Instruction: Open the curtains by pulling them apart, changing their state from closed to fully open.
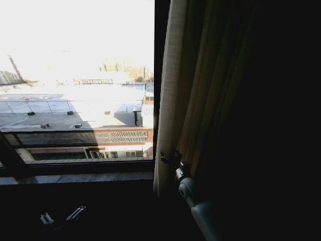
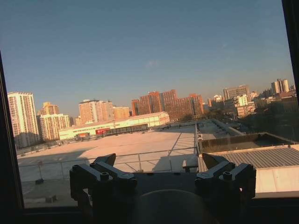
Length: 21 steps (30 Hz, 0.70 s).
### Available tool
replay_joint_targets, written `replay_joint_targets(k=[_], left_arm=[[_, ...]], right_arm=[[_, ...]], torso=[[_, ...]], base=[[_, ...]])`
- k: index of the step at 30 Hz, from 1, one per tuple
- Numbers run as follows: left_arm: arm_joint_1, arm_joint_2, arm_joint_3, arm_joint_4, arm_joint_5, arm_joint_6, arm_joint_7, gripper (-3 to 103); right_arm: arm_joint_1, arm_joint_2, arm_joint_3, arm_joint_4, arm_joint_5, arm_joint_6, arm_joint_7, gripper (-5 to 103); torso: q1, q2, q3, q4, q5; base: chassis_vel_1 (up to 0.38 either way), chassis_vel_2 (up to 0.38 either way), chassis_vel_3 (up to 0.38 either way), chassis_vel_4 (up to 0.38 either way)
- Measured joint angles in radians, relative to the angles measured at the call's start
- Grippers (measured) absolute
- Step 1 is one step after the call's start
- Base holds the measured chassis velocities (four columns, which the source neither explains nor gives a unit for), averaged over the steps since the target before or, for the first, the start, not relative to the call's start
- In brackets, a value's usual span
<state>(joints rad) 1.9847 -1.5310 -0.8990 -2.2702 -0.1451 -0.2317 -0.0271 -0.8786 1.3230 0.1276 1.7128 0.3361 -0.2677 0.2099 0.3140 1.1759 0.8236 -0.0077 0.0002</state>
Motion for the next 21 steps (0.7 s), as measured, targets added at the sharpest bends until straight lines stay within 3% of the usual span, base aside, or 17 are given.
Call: replay_joint_targets(k=[5, 11, 13, 16, 19, 21], left_arm=[[-0.002, 0.001, 0.000, 0.002, 0.001, 0.000, 0.000, 100], [0.004, 0.001, -0.003, 0.001, 0.000, -0.004, -0.001, 100], [0.010, 0.000, -0.004, 0.001, 0.000, -0.012, -0.001, 100], [0.013, -0.001, -0.004, 0.002, -0.001, -0.017, -0.001, 100], [0.021, -0.001, -0.005, 0.007, -0.003, -0.031, -0.001, 100], [0.023, 0.000, -0.005, 0.010, -0.004, -0.035, -0.002, 100]], right_arm=[[0.033, 0.026, -0.017, -0.035, -0.002, 0.000, 0.003, 103], [0.067, 0.050, -0.034, -0.065, -0.009, 0.004, 0.028, 85], [0.074, 0.053, -0.038, -0.069, -0.010, 0.004, 0.030, 74], [0.079, 0.054, -0.039, -0.070, -0.010, 0.005, 0.031, 68], [0.080, 0.055, -0.043, -0.070, -0.012, 0.007, 0.033, 52], [0.080, 0.056, -0.043, -0.069, -0.014, 0.008, 0.033, 47]], torso=[[0.000, 0.000, 0.000, 0.0001, -0.0001], [0.000, 0.000, 0.000, 0.0000, -0.0001], [0.000, 0.000, 0.000, 0.0000, 0.0001], [0.000, 0.000, 0.000, 0.0000, 0.0000], [0.000, 0.000, 0.000, 0.0001, 0.0000], [0.000, 0.000, 0.000, 0.0000, 0.0000]], base=[[0.000, 0.000, 0.000, 0.000], [0.000, 0.000, 0.000, 0.000], [0.000, 0.000, 0.000, 0.000], [0.000, 0.000, 0.000, 0.000], [0.000, 0.000, 0.000, 0.000], [0.000, 0.000, 0.000, 0.000]])
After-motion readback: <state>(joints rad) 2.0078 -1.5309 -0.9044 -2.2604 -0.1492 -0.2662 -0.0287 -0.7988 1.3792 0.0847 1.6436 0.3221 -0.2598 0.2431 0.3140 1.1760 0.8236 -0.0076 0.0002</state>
